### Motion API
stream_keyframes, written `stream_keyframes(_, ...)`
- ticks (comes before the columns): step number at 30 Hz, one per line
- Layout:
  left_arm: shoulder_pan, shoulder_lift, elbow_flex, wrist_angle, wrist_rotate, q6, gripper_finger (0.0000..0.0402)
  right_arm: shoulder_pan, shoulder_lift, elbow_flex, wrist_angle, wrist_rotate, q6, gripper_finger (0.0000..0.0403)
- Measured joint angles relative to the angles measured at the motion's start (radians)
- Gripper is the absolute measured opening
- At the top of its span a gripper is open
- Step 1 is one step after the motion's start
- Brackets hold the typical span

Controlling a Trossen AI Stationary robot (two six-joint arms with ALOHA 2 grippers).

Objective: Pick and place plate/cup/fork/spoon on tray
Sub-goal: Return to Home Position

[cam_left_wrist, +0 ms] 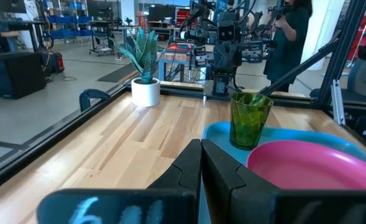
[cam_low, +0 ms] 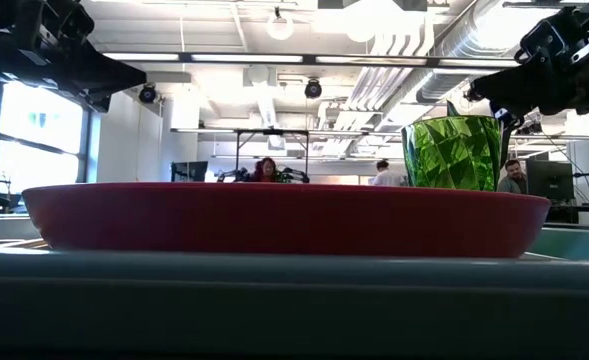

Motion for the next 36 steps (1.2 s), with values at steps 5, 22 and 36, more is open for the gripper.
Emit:
stream_keyframes(5,0.000,0.000,0.000,0.000,0.000,0.075,0.0003,0.000,0.000,0.000,-0.017,0.007,-0.007,0.0000)
stream_keyframes(22,0.000,0.000,0.000,0.000,0.000,0.036,0.0003,0.000,0.000,0.000,-0.092,0.140,0.006,0.0000)
stream_keyframes(36,0.000,0.000,0.000,0.000,0.000,0.036,0.0003,0.000,0.000,0.000,-0.097,0.139,0.005,0.0000)
